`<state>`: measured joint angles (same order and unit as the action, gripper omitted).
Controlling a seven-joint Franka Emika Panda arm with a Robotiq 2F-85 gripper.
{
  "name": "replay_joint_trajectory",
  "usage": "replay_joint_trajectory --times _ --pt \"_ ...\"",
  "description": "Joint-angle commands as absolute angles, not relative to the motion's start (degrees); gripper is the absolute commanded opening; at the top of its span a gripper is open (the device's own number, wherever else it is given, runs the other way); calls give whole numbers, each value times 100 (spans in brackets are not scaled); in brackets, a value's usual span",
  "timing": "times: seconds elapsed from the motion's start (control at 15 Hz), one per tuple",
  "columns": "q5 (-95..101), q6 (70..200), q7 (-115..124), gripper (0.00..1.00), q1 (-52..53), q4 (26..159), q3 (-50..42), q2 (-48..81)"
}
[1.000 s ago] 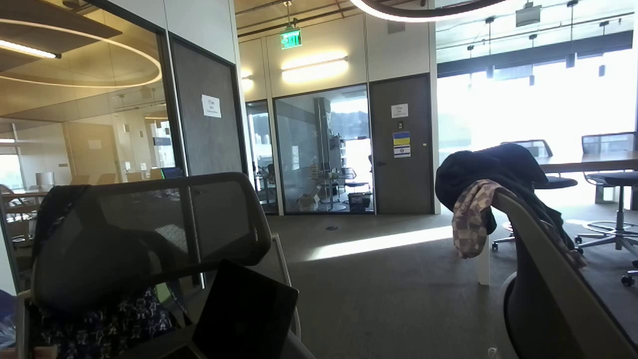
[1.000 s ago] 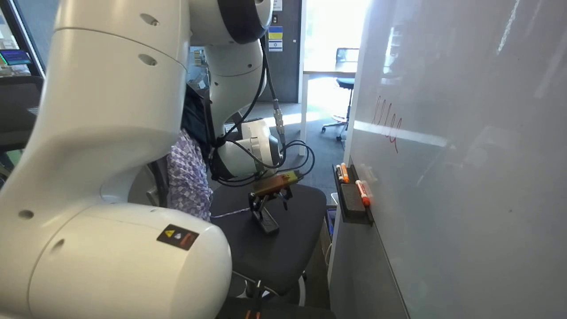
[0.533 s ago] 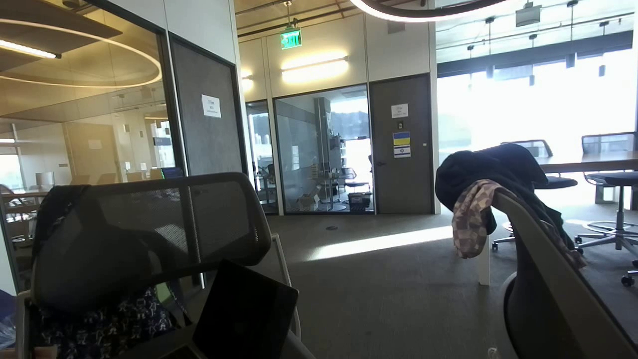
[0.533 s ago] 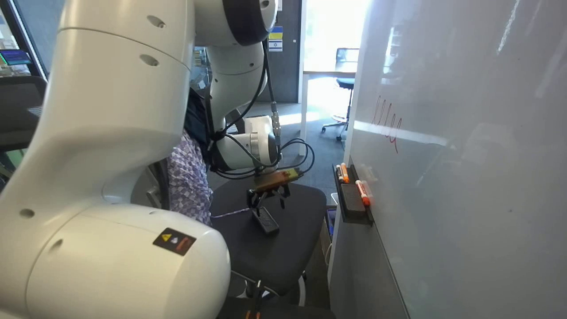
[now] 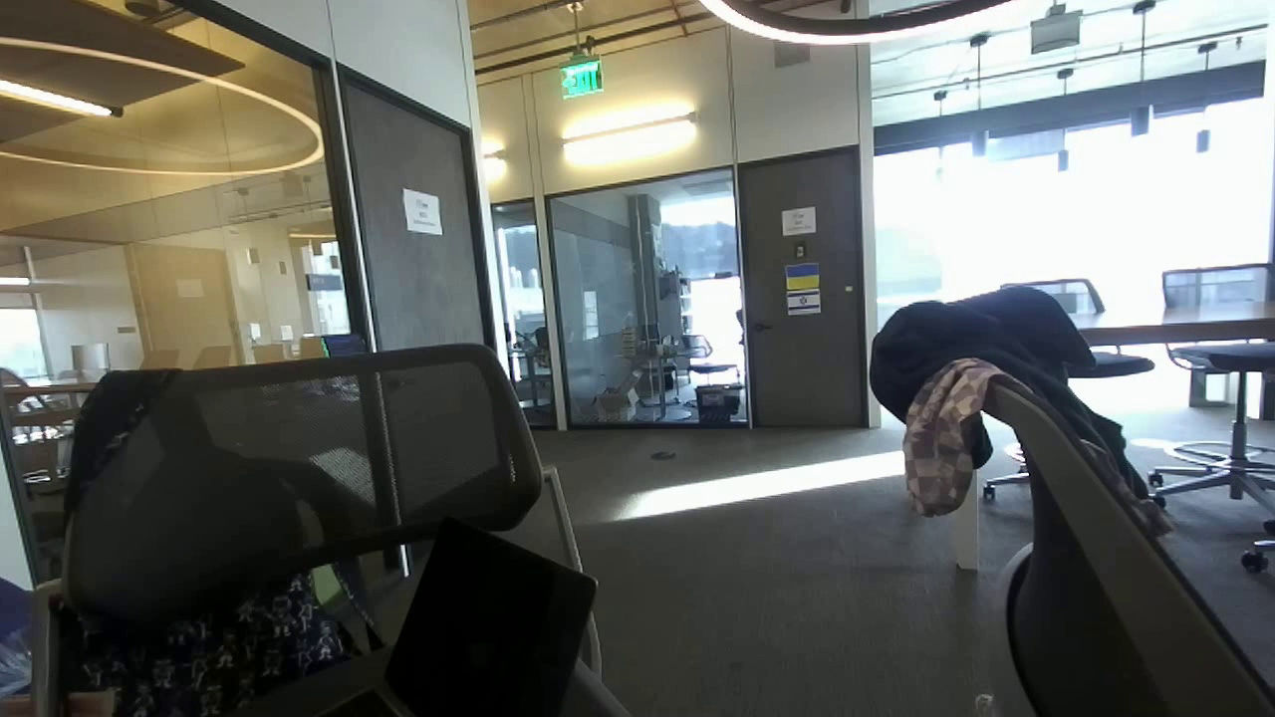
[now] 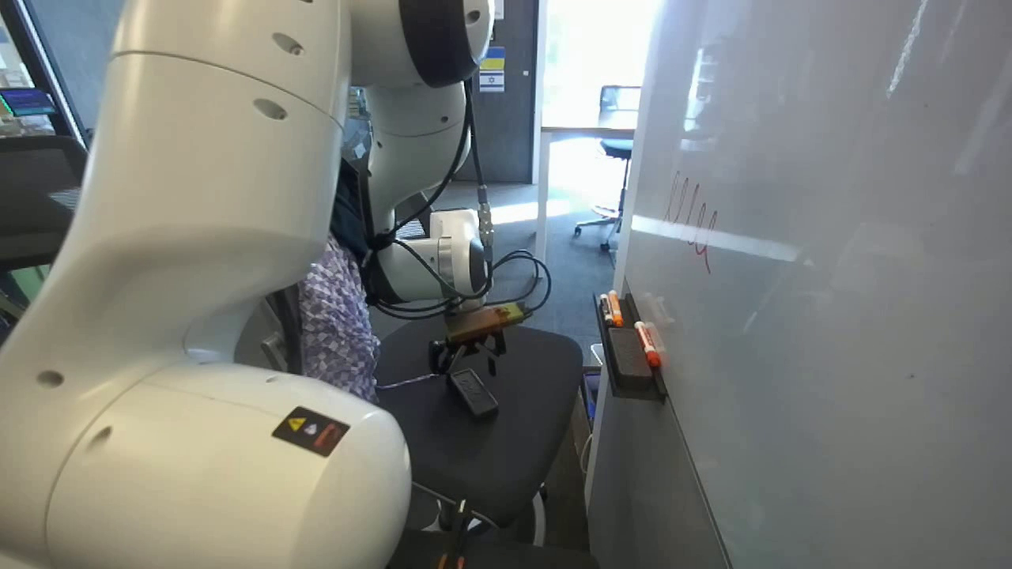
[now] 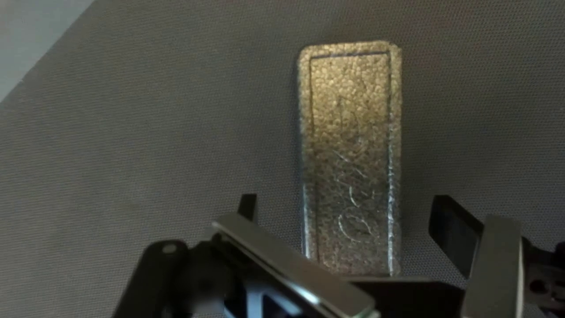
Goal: Put the clothes on the seat on the backrest of the chair and put the duster on the holder of the whiteboard
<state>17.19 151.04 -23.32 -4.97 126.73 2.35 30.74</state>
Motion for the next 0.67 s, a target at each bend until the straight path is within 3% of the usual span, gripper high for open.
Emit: replay_joint_trajectory --times 0.0,0.13,0.2,0.27,0.6 --pt "1548 15046 -2533 100 -562 12541 335 3204" --pt "1527 15036 -2503 100 -557 12532 343 3241" --pt "1496 14999 -2511 75 -567 12526 364 3247" --pt "1506 15068 -2482 74 -551 12549 348 3246" --pt "1465 14945 -2481 35 -542 12571 374 3179"
